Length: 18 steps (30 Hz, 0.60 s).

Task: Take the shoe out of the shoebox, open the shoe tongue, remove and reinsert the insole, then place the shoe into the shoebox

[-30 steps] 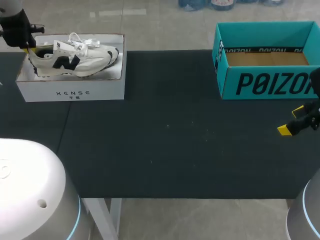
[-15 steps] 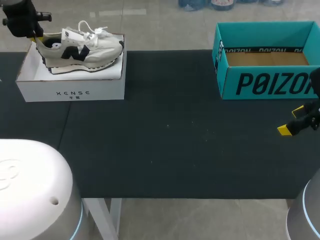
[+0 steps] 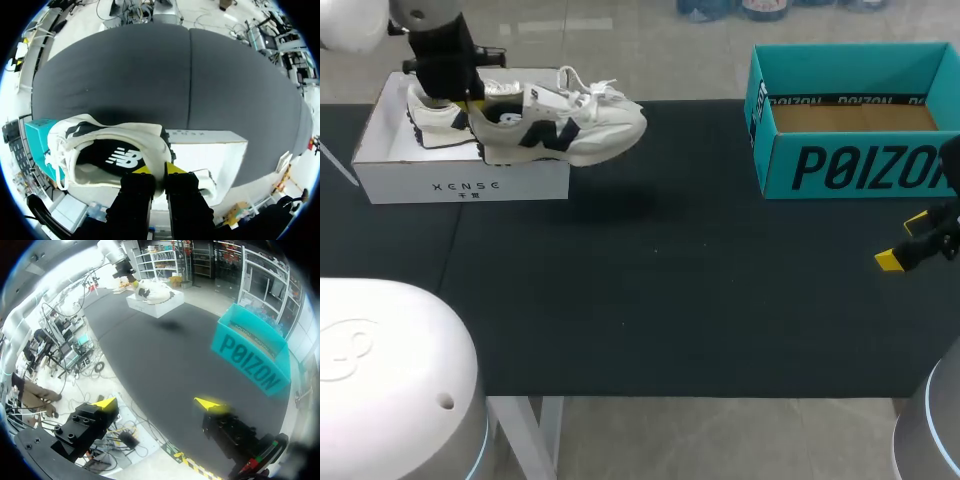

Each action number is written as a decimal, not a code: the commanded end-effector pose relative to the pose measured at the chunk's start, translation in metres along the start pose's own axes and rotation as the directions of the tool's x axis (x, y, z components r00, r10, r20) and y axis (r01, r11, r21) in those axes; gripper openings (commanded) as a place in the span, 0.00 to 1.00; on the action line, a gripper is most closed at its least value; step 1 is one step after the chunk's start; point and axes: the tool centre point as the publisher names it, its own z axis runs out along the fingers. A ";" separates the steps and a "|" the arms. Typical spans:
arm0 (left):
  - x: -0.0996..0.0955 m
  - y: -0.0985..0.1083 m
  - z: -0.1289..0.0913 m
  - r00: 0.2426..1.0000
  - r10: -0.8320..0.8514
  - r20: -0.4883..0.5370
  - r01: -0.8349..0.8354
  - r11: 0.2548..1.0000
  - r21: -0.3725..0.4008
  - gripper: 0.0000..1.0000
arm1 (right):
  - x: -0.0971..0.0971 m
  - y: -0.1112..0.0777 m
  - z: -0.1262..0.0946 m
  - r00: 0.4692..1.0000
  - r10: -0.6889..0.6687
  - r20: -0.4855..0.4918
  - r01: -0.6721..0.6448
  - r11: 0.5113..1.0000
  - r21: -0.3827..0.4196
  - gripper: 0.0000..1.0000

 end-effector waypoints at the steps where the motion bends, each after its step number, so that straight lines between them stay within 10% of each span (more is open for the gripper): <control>1: -0.040 -0.033 0.007 1.000 0.003 -0.025 -0.004 0.999 -0.035 0.00 | 0.003 -0.004 -0.001 1.000 0.001 0.007 -0.001 1.000 -0.005 1.00; 18: -0.161 -0.111 0.070 0.996 0.088 -0.001 -0.088 0.996 0.030 0.00 | 0.003 -0.004 -0.001 1.000 0.001 0.007 -0.001 1.000 -0.005 1.00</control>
